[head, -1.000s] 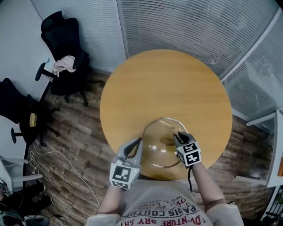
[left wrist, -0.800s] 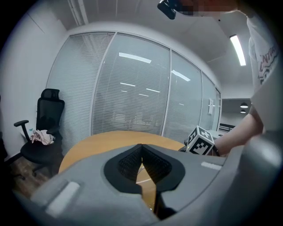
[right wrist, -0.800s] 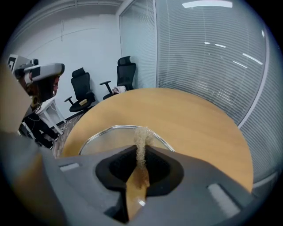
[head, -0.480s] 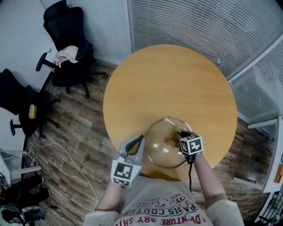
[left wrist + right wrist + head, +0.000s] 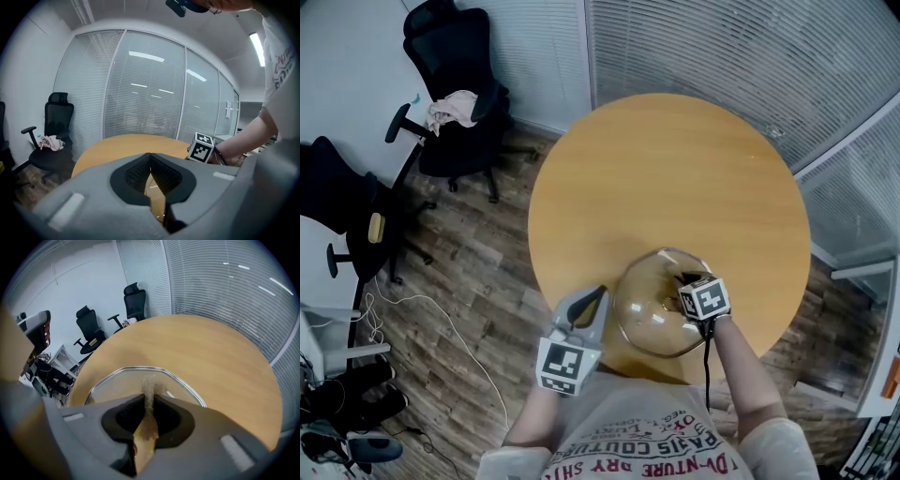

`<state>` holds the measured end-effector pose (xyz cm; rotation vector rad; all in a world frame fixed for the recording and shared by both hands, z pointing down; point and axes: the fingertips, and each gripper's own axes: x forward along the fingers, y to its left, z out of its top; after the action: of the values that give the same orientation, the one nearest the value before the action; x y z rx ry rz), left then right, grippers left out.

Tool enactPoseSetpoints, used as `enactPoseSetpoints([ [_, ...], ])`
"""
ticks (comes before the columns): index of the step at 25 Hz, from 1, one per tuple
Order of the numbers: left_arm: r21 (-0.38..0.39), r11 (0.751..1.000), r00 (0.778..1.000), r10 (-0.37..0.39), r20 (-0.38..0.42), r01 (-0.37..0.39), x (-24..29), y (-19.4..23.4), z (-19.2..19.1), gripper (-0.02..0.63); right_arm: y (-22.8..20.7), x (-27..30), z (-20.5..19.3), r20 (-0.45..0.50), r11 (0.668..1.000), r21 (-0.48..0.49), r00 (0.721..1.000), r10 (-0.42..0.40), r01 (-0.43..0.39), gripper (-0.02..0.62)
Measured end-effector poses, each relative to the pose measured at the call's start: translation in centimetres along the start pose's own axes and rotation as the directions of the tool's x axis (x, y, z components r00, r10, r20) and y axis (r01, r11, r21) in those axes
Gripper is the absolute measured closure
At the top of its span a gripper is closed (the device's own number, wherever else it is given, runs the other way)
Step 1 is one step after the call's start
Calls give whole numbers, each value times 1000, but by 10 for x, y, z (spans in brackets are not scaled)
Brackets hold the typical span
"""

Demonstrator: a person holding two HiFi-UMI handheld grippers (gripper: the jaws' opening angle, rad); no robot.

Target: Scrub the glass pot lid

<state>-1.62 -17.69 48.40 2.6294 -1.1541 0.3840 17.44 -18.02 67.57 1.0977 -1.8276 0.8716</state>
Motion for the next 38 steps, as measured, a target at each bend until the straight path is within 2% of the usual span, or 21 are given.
enactPoseSetpoints([
  [3, -4, 1000, 1000, 13, -5, -13, -3, 2, -3, 600, 11, 4, 6, -17, 999, -28, 999, 46, -46, 538],
  [8, -13, 1000, 1000, 26, -7, -27, -4, 2, -7, 600, 32, 10, 8, -98, 983, -126, 987, 125, -137, 537],
  [13, -15, 999, 999, 37, -5, -37, -9, 1, -6, 600, 49, 9, 8, -132, 963, -224, 984, 120, -148, 538],
  [16, -21, 999, 999, 48, -7, -48, -11, 5, -8, 600, 63, 13, 9, -162, 931, -325, 980, 117, -165, 537],
  [20, -26, 998, 998, 64, -16, -64, -16, 9, -12, 600, 88, 17, 10, -232, 858, -462, 964, 128, -225, 538],
  [24, -27, 996, 997, 80, -13, -81, -22, 10, -13, 600, 109, 18, 7, -292, 738, -620, 951, 97, -265, 537],
  [28, -27, 993, 994, 113, -7, -113, -30, 19, -12, 600, 124, 18, -6, -309, 620, -738, 950, 38, -265, 537],
  [31, -30, 991, 991, 133, 0, -133, -36, 23, -10, 600, 132, 14, -16, -318, 572, -773, 948, 26, -275, 537],
  [35, -30, 989, 990, 143, 1, -142, -42, 20, -12, 600, 137, 8, -32, -310, 488, -831, 951, -4, -269, 537],
  [38, -25, 988, 989, 149, -1, -149, -48, 18, -13, 600, 143, 5, -46, -294, 444, -859, 956, -23, -253, 538],
])
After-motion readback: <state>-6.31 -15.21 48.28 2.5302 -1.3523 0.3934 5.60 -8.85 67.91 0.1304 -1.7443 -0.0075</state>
